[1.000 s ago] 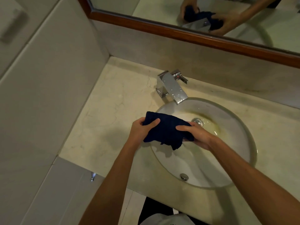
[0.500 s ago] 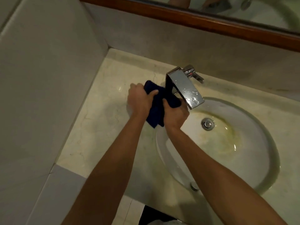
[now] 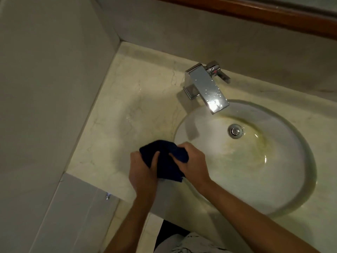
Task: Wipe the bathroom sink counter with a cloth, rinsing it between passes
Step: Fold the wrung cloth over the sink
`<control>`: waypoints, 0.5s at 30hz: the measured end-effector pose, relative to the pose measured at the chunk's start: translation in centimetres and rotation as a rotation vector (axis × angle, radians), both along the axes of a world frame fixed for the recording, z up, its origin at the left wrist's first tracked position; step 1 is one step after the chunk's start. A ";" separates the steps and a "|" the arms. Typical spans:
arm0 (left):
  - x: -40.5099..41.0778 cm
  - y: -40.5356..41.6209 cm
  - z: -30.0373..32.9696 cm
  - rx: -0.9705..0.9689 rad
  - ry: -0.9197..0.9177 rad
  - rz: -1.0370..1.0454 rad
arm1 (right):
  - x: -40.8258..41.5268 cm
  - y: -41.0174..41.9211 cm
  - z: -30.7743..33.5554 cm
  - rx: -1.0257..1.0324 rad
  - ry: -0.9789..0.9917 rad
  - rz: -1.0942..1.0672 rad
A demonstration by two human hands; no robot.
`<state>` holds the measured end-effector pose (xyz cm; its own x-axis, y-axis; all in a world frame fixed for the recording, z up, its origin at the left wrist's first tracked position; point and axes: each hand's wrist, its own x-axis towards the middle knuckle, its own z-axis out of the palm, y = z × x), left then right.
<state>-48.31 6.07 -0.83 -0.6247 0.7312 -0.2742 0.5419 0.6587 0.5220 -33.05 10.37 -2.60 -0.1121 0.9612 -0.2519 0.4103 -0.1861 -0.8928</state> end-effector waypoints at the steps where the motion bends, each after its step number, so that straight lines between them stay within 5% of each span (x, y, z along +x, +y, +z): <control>1: 0.7 -0.7 0.2 -0.007 -0.011 0.025 | 0.5 -0.6 0.2 -0.016 0.015 0.004; 7: 2.3 5.1 2.7 0.174 -0.255 0.186 | 1.0 5.7 2.5 -0.003 0.080 -0.203; 11: 4.8 12.4 2.3 0.200 -0.254 0.071 | 3.2 12.5 2.2 -0.001 0.117 -0.371; 15: 9.4 16.3 0.9 0.204 -0.261 0.056 | 6.3 16.1 2.1 0.120 -0.116 -0.207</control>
